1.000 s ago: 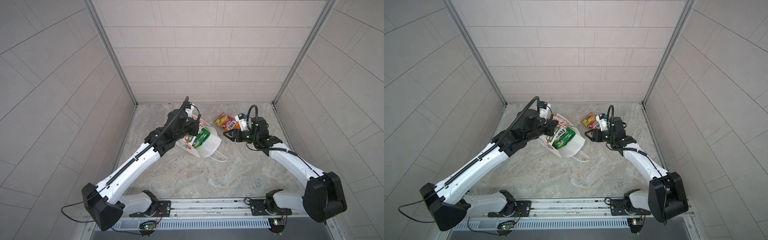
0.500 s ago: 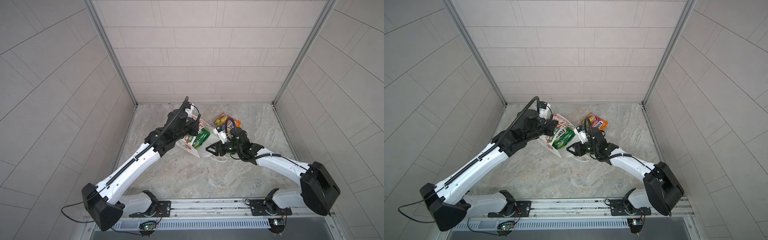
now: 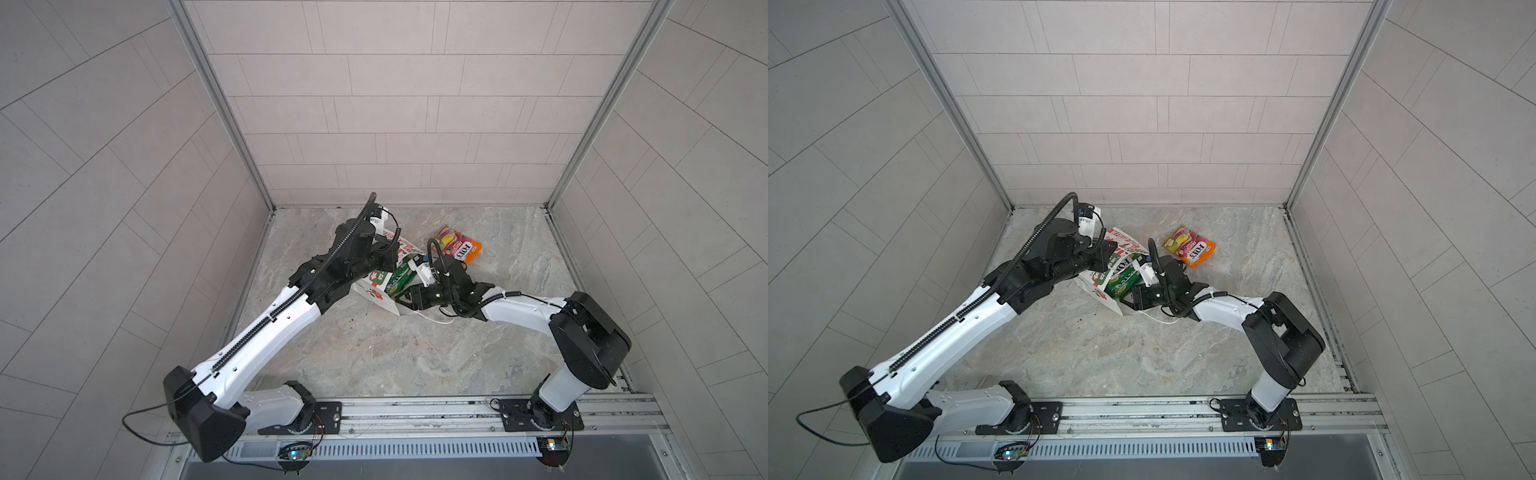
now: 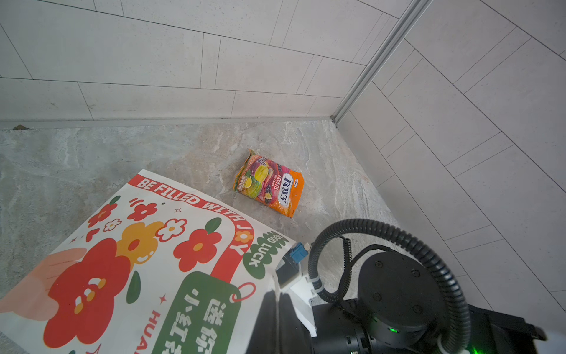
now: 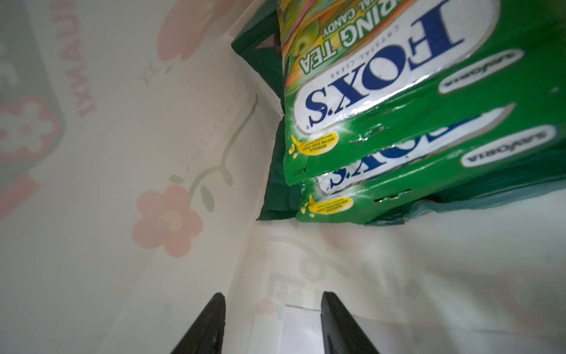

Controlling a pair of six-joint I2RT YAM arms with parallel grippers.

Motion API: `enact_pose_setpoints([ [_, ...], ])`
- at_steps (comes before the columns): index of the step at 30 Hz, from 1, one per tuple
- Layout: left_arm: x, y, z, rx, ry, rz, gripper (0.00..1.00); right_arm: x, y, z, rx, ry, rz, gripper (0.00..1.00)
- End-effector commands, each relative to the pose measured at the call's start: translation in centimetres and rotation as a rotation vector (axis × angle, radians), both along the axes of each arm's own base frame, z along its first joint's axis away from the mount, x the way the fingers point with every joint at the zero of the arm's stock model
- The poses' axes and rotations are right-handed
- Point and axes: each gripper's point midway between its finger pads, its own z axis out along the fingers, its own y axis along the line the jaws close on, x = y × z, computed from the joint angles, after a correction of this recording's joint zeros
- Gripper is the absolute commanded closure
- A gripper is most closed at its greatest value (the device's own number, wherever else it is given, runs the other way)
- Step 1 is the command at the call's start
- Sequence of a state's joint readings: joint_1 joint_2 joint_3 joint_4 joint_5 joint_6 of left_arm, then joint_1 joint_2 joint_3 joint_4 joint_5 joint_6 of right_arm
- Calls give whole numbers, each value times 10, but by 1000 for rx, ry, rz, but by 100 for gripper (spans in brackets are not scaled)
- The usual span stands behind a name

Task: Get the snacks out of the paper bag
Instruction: 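Move the right gripper back into the bag opening toward the green packets, then close the right gripper on the top green FOX'S Spring Tea packet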

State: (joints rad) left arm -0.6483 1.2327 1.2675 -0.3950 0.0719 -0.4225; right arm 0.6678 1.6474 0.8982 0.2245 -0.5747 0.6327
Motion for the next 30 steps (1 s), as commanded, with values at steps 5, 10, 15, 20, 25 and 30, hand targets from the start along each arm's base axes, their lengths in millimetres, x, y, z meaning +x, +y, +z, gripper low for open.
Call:
enact_pose_setpoints([
  [5,0,-5,16,-42,-34,-9,100,25,7,5,60,10,-125,49],
  [10,0,-6,15,-42,-32,-14,100,40,3,4,84,31,-230,51],
  [15,0,-7,14,-40,-30,-19,100,48,8,11,151,48,-275,54],
  [20,0,-8,14,-42,-29,-21,100,57,5,11,158,61,-340,56],
  [25,0,-10,14,-46,-28,-23,100,66,-2,8,145,63,-427,58],
  [30,0,-11,15,-49,-28,-25,100,73,-2,6,147,79,-474,58],
])
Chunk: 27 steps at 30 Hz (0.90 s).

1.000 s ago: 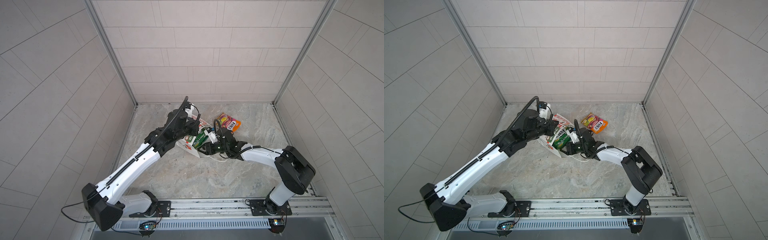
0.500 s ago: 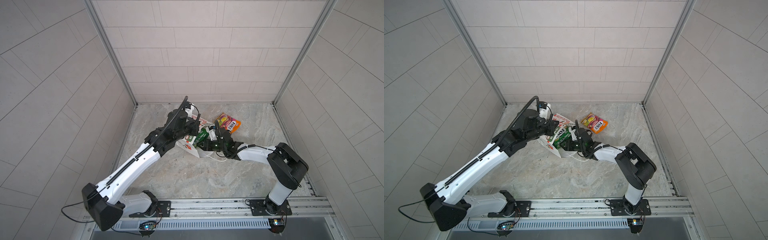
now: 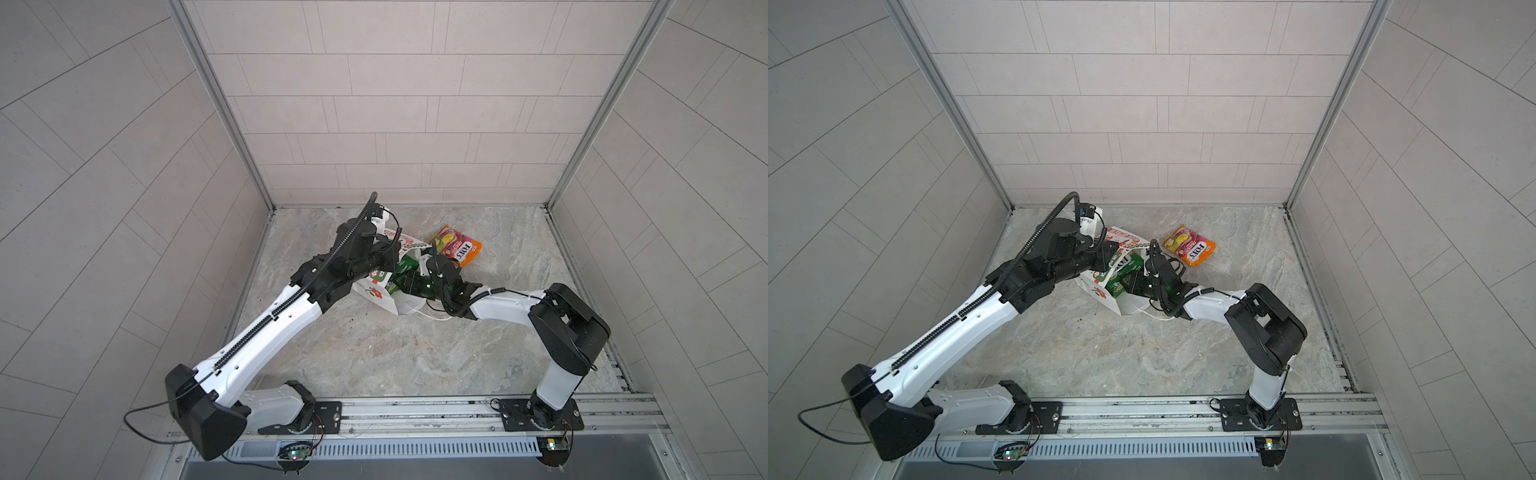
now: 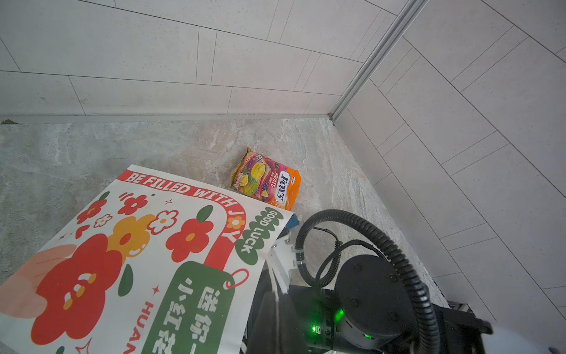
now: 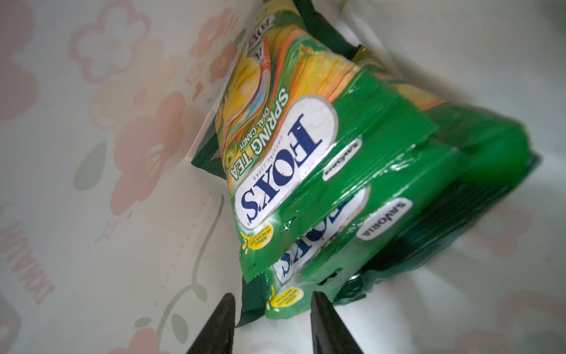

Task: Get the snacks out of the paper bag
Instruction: 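Close the right gripper on the top green FOX'S Spring Tea packet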

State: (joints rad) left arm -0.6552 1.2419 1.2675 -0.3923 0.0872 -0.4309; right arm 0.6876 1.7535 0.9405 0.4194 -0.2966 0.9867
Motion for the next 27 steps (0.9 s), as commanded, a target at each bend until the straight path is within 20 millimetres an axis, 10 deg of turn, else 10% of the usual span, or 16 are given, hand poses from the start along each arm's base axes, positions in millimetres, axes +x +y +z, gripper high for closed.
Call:
enact_pose_setpoints([
  [1,1,-6,18,-42,-42,-10,100,15,-2,5,25,1,-85,58],
  [27,0,-14,22,-61,-43,-23,100,29,8,-17,-6,76,-143,63],
])
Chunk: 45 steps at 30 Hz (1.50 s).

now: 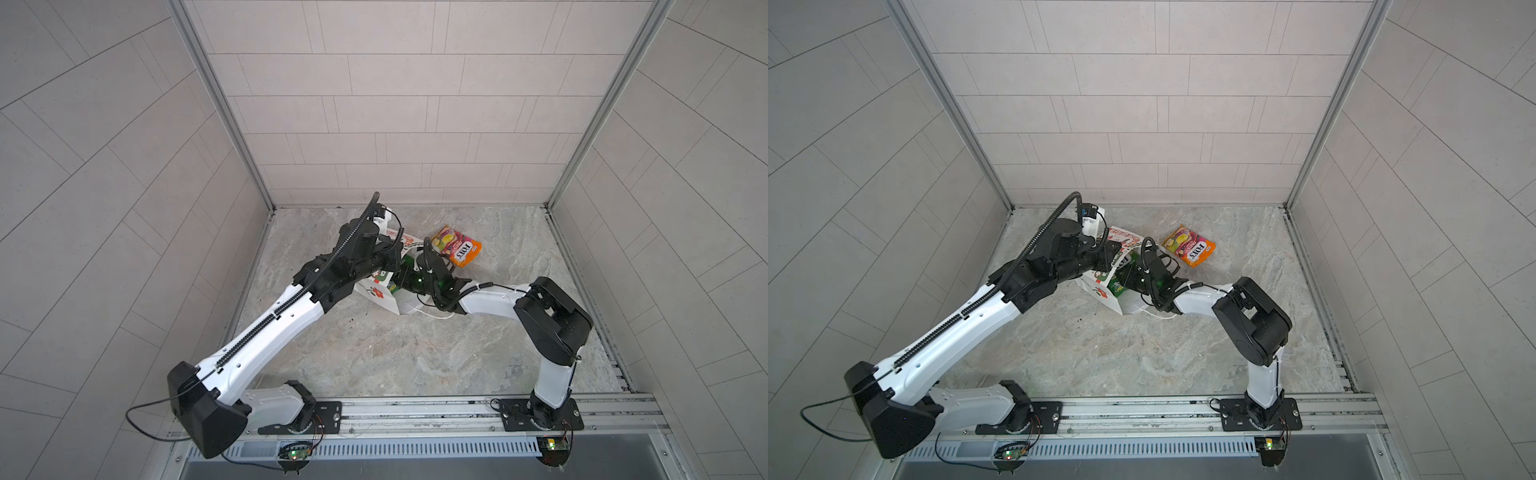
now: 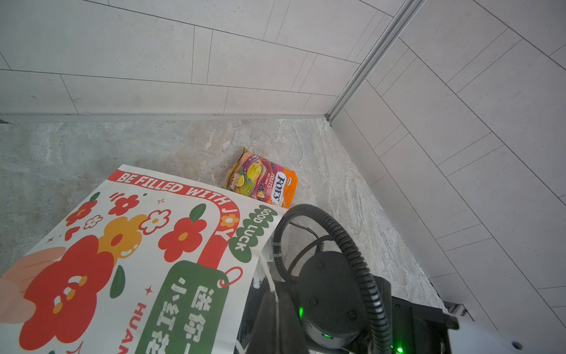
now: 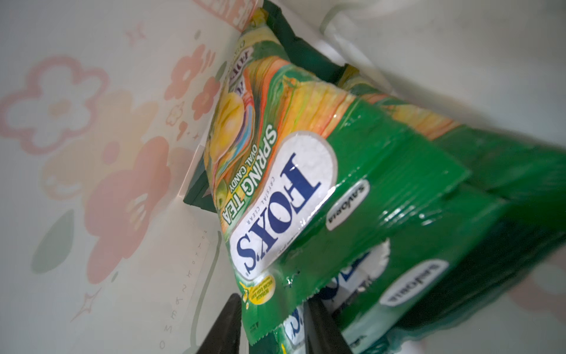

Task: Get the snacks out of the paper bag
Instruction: 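Close the right gripper on the top green FOX'S Spring Tea packet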

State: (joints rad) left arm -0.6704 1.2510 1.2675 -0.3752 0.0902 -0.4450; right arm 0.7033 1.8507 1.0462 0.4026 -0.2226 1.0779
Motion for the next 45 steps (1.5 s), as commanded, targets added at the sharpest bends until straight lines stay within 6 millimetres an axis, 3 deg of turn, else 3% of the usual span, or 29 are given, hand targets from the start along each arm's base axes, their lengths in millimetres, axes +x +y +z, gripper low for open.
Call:
enact_pose_setpoints([
  [1,1,-6,21,-45,-44,-12,100,6,-4,-12,-21,34,-45,62],
  [19,-2,-6,28,-49,-55,-22,100,27,26,-1,168,-33,-51,63],
  [21,-2,-5,29,-47,-58,-18,100,27,28,0,162,-39,-47,68],
  [26,-2,-3,27,-30,-61,-14,100,25,25,4,125,-58,-29,100],
  [45,2,15,19,24,-79,68,100,-13,-1,28,-40,-137,99,100],
])
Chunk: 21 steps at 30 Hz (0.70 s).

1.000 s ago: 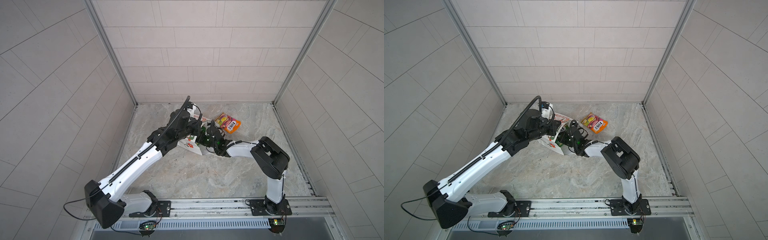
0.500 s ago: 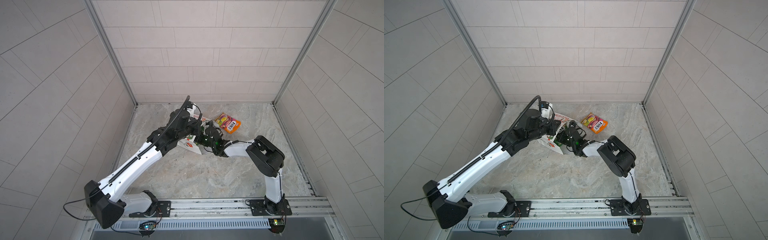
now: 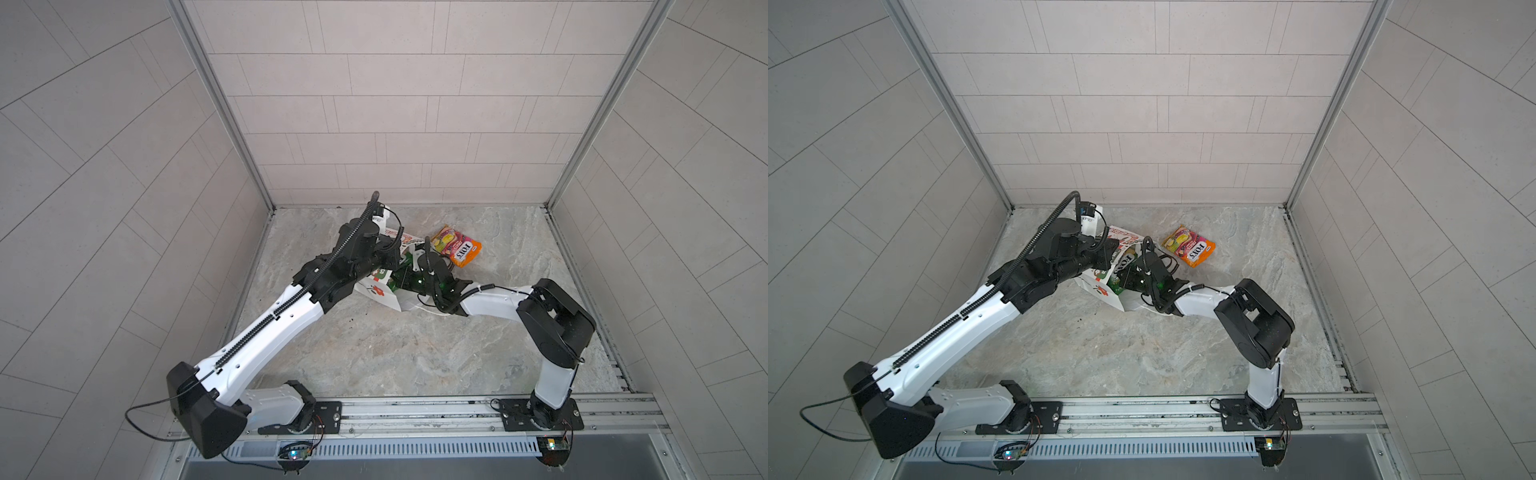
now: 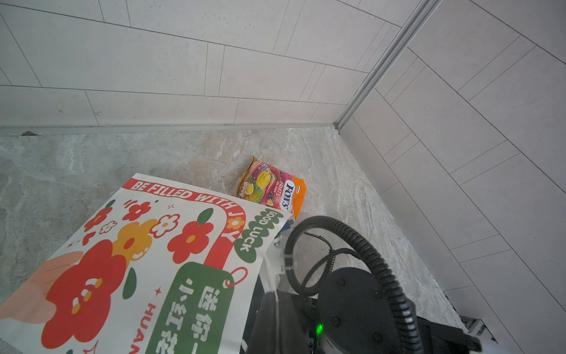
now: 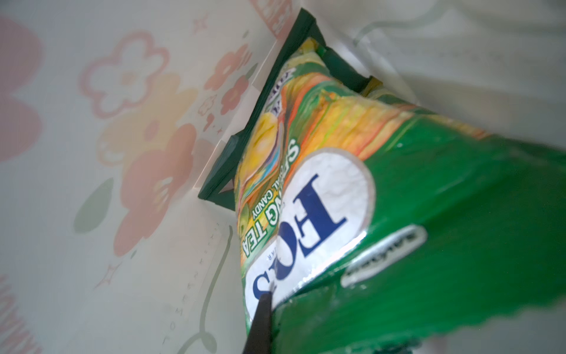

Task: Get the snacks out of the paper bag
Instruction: 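Close the right gripper on the top green FOX'S Spring Tea packet, then pull the green packet out of the bag with the right gripper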

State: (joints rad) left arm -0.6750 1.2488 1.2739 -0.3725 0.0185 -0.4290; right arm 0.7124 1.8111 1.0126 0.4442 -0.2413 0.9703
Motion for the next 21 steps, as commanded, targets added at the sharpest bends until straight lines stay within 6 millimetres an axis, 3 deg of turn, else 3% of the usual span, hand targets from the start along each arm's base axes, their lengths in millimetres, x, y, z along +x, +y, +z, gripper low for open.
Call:
enact_pose_setpoints([
  [1,-4,8,14,-2,-42,23,100,-5,-5,14,-9,-32,37,100],
  [21,-1,13,10,-8,-47,58,100,-44,-47,51,-191,-112,172,100],
])
